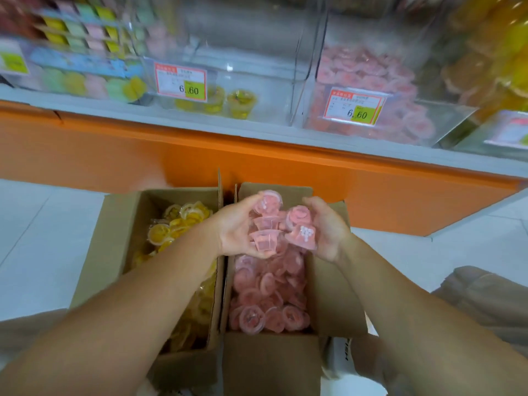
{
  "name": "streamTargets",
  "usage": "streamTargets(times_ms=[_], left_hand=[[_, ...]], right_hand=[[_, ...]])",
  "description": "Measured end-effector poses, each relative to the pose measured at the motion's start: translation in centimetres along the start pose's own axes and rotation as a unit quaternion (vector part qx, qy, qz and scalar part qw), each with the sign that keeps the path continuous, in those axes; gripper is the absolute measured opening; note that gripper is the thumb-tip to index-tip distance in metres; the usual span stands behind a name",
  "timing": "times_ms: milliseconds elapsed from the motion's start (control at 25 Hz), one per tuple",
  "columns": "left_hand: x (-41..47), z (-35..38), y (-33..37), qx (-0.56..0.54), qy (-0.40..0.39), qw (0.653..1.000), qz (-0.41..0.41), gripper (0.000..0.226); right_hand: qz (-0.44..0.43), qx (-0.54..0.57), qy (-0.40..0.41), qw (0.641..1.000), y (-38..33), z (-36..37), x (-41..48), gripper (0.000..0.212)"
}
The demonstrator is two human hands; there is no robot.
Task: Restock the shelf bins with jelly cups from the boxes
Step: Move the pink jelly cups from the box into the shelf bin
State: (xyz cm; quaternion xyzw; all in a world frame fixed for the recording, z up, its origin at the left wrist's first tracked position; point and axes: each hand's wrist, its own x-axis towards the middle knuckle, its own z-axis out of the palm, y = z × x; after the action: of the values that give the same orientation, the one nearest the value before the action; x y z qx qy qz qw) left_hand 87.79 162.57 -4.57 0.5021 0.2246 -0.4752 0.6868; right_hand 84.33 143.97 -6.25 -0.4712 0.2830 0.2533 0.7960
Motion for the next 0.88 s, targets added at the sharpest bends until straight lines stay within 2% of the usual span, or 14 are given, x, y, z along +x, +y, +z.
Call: streamTargets(times_ms=[120,200,400,520,680,760,880], left_hand=[[-3.8,1.5,2.0,-0.004,-0.019,0.999,0.042,0.056],[-6.3,2.6,3.0,-0.027,-0.018,0.997,0.065,0.056],[-10.5,5.1,5.0,-0.051,-0.052,0.992,0.098,0.070],[-11.8,6.1,5.9,-0.066,-0.066,0.989,0.116,0.063],[-11.3,6.4,5.9,-0.052,-0.070,0.987,0.134,0.056],[-10.9,6.1,6.0,-0.048,-0.070,0.987,0.136,0.055],[-10.4,5.5,6.6,-0.033,-0.069,0.987,0.139,0.052]], right_hand=[[-0.053,-0.032,-0.039,0.997,-4.0,2.4,-3.8,0.022],[-0.114,-0.087,-0.036,0.989,-6.1,3.8,-6.1,0.011],[-0.256,-0.227,-0.048,0.938,-9.7,6.8,-10.8,0.010],[-0.291,-0.294,-0.041,0.909,-10.5,7.6,-12.0,0.018],[-0.294,-0.374,-0.019,0.880,-10.5,8.2,-11.9,0.042],[-0.292,-0.386,-0.004,0.875,-10.8,8.6,-11.5,0.054],[-0.277,-0.358,-0.044,0.891,-11.5,9.1,-11.5,0.063]])
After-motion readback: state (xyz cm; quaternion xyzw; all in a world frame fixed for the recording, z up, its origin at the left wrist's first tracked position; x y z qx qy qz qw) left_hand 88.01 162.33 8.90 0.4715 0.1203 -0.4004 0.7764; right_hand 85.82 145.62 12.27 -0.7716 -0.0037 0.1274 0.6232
